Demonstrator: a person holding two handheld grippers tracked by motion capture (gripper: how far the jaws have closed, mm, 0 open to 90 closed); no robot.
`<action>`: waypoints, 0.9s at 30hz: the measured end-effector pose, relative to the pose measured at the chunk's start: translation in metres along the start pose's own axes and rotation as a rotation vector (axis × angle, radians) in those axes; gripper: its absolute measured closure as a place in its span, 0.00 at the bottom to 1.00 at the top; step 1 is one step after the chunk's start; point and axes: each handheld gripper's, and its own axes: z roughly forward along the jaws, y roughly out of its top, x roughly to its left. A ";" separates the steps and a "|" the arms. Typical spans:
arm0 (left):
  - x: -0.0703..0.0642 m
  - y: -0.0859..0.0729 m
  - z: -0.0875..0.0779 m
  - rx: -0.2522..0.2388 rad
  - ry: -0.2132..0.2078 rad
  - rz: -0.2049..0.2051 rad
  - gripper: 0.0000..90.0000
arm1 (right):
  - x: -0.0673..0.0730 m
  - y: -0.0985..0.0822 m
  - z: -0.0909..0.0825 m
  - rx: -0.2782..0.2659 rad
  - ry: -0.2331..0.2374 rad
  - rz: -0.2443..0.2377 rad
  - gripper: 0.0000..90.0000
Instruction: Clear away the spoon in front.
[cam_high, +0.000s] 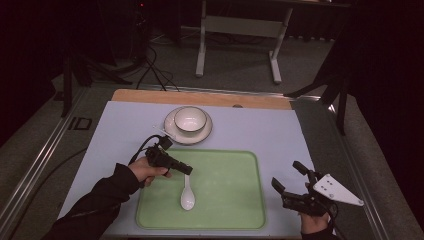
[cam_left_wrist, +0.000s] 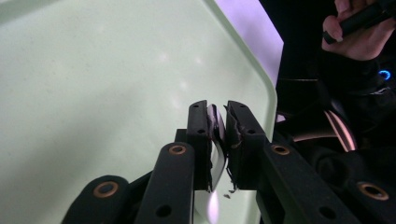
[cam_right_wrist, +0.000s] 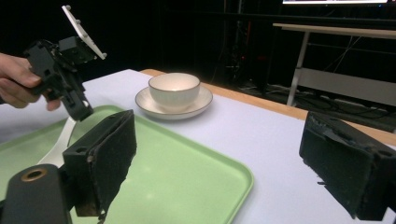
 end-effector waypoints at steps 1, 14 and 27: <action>0.001 -0.001 0.002 -0.012 0.024 0.020 0.86 | 0.000 0.000 0.000 0.001 0.001 -0.001 0.12; 0.018 -0.017 0.029 -0.100 0.175 0.059 0.71 | 0.000 -0.001 0.001 0.014 0.020 0.003 0.12; 0.025 -0.016 0.035 -0.171 0.281 0.097 0.65 | 0.000 -0.001 0.002 0.021 0.038 0.008 0.12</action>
